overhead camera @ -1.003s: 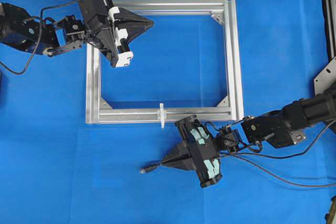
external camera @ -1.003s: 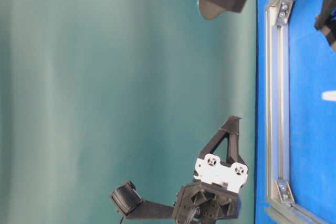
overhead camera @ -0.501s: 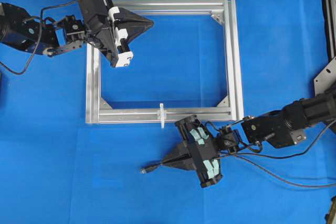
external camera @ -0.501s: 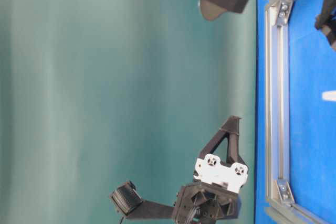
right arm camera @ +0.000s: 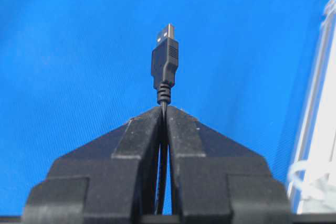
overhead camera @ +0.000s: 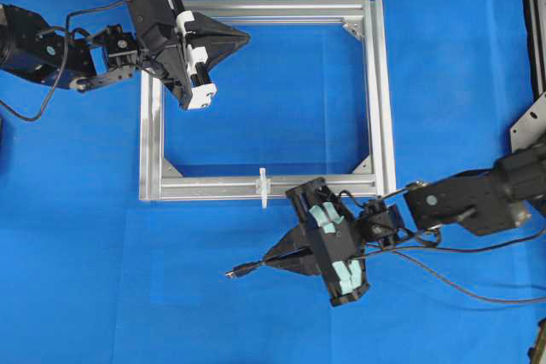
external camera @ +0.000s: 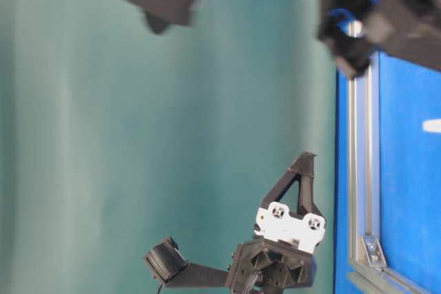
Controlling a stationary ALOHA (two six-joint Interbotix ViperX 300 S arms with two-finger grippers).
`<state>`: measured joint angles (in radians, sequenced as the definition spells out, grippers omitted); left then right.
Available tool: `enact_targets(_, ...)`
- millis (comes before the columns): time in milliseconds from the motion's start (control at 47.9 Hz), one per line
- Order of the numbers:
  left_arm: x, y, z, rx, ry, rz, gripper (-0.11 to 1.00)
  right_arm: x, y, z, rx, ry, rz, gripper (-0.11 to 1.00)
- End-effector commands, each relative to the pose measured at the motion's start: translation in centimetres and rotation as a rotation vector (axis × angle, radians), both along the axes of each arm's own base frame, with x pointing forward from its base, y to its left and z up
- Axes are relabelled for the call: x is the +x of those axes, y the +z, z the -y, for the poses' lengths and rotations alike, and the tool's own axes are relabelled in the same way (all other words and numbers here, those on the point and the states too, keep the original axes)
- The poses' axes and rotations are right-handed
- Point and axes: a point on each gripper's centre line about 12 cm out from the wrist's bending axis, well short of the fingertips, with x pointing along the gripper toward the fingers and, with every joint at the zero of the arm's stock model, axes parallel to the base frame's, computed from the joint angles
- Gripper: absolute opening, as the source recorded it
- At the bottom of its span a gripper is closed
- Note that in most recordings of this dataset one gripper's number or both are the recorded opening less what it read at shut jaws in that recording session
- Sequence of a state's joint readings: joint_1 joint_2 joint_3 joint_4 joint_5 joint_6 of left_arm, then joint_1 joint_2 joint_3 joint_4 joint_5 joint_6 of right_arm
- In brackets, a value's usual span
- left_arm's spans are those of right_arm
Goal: Insert the wire through the string loop located in the center.
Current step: 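Lift the USB cable with the right gripper, plug pointing forward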
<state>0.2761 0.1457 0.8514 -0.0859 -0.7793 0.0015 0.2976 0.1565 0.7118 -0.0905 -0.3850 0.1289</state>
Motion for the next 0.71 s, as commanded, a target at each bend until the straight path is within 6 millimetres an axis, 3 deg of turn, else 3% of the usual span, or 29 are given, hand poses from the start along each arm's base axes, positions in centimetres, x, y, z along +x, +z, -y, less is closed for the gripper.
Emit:
enact_targets(0,0.29,1.62,0.0,0.016,-0.004,0.045,0.0,0.33,2.79,-0.29,0.015,0.005,0.06,-0.01)
enact_targets(690,0.33,1.66,-0.01,0.015,-0.004,0.047,0.0,0.1,3.0,-0.54,0.015,0.013,0.06,-0.01)
